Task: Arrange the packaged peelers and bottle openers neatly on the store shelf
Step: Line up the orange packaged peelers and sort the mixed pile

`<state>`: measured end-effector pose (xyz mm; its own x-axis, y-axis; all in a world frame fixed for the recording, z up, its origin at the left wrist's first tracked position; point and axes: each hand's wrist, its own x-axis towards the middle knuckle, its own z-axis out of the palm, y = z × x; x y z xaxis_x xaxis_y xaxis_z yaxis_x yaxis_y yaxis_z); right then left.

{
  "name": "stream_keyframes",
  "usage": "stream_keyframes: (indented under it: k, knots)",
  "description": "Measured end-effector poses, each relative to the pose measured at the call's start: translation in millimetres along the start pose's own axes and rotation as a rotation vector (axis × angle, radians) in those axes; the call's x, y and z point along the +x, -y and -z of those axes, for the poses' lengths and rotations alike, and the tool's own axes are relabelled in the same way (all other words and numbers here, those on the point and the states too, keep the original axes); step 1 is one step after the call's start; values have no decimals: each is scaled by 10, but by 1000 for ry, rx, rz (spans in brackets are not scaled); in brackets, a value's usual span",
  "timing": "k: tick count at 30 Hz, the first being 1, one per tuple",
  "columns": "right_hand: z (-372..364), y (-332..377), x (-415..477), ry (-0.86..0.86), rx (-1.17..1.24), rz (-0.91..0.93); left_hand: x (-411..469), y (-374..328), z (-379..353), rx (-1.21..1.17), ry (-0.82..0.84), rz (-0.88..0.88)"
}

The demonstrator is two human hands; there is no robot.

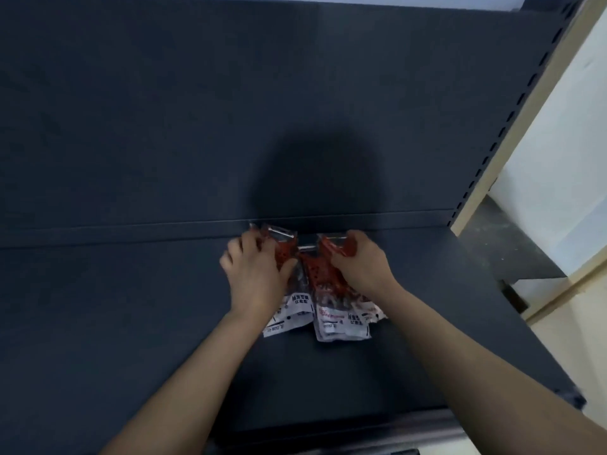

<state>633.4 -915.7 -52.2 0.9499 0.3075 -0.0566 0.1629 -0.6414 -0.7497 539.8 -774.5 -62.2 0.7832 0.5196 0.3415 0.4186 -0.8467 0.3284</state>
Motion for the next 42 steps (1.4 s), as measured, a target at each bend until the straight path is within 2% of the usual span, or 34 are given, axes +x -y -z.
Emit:
stream_keyframes:
  k: [3,6,11,19,23,28,34,42]
  knots:
    - [157,-68,51,14,63,20,-87,-162,-23,179,-18,-91]
    - [281,-139,84,-15,110,39,-165,-370,-38,109,-79,-202]
    - [485,-359,148,-79,79,21,-261,-702,-109,-69,145,-309]
    - [753,-746,164,-119,-88,-25,-170,-989,-265,11,409,-400]
    - [849,-881,138,-38,-181,-35,-87,-1187,-357,-16,508,-426]
    - [935,-945,151,-52,-279,2,11,-1288,-481,-131,517,-449]
    - [984,-1044,317,-98,-438,7,105,-1361,-591,-150,455,-432]
    - [1041,-1102,385,-105,-510,63,109,-1466,-678,-173,433,-405]
